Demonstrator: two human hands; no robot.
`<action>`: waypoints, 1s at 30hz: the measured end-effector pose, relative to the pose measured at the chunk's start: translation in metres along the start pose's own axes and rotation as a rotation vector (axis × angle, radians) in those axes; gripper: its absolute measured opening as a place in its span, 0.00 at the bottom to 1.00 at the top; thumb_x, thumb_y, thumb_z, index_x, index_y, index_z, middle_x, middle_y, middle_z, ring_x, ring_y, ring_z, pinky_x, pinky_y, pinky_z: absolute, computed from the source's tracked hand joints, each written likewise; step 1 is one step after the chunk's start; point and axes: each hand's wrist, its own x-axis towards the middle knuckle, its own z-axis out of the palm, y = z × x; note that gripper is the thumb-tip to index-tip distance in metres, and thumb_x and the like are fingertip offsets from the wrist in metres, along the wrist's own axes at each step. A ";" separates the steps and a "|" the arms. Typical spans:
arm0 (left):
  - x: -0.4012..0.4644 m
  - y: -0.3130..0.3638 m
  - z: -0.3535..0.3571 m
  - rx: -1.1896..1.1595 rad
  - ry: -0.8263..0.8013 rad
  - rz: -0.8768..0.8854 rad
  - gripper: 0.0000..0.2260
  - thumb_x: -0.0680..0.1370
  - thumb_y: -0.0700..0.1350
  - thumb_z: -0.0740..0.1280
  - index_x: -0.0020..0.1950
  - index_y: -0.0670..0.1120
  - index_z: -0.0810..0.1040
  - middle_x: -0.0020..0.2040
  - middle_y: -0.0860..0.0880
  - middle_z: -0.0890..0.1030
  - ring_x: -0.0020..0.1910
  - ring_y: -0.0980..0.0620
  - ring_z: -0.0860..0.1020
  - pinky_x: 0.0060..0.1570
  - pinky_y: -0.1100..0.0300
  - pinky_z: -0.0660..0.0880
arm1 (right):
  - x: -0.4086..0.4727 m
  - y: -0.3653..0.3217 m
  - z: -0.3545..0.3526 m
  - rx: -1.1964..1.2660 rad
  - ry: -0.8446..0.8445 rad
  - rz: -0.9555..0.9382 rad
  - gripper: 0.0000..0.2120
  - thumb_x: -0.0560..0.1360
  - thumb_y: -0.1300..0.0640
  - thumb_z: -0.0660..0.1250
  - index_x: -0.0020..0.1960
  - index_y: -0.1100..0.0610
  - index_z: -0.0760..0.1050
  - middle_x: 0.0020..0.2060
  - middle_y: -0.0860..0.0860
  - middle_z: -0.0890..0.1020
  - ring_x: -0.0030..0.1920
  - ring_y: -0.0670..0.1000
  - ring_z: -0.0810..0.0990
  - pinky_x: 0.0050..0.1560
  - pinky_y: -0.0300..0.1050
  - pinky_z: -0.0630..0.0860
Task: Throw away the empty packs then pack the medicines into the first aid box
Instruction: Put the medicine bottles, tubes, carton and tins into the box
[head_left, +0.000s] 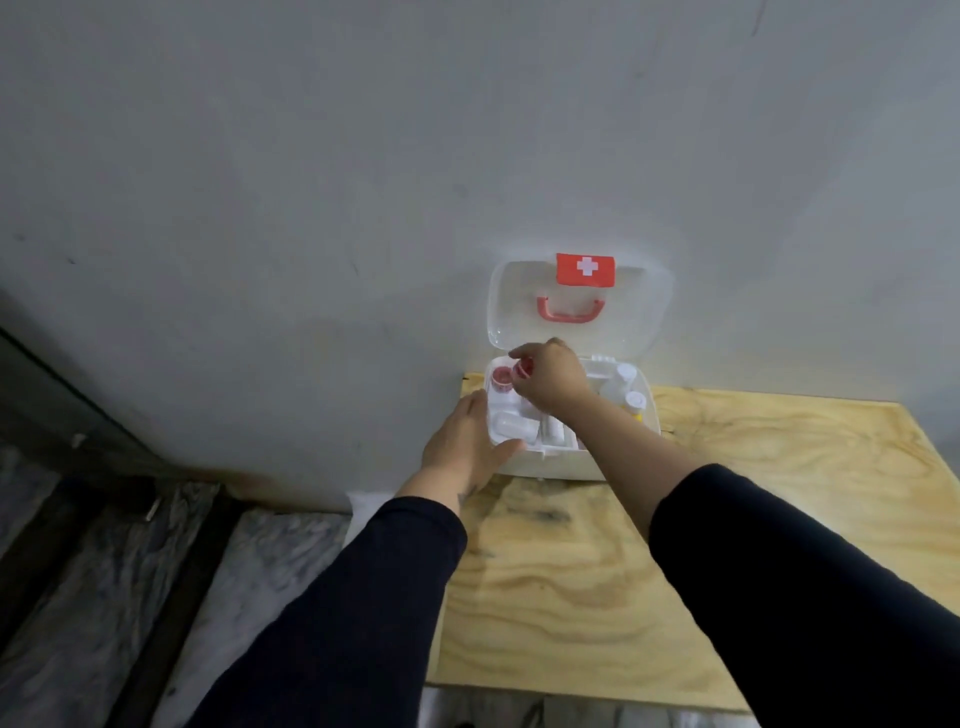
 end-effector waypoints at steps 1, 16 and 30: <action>0.001 0.000 0.000 -0.003 -0.004 0.008 0.29 0.73 0.57 0.68 0.72 0.51 0.66 0.68 0.50 0.72 0.64 0.47 0.75 0.57 0.52 0.74 | -0.004 0.001 -0.001 -0.028 -0.033 -0.010 0.18 0.75 0.60 0.65 0.64 0.57 0.76 0.52 0.58 0.78 0.60 0.57 0.75 0.59 0.45 0.72; 0.000 0.001 0.002 0.067 -0.017 0.027 0.34 0.76 0.59 0.67 0.77 0.49 0.58 0.74 0.49 0.67 0.70 0.46 0.70 0.63 0.51 0.72 | -0.008 0.006 0.011 -0.093 0.029 0.065 0.12 0.73 0.61 0.68 0.56 0.59 0.79 0.52 0.58 0.84 0.56 0.58 0.78 0.50 0.46 0.74; -0.001 0.001 -0.002 0.035 -0.066 0.008 0.36 0.71 0.62 0.65 0.76 0.53 0.59 0.73 0.53 0.68 0.68 0.48 0.72 0.63 0.48 0.74 | -0.002 0.016 -0.078 -0.237 0.500 -0.229 0.23 0.70 0.65 0.69 0.64 0.57 0.74 0.66 0.56 0.74 0.67 0.59 0.70 0.66 0.54 0.69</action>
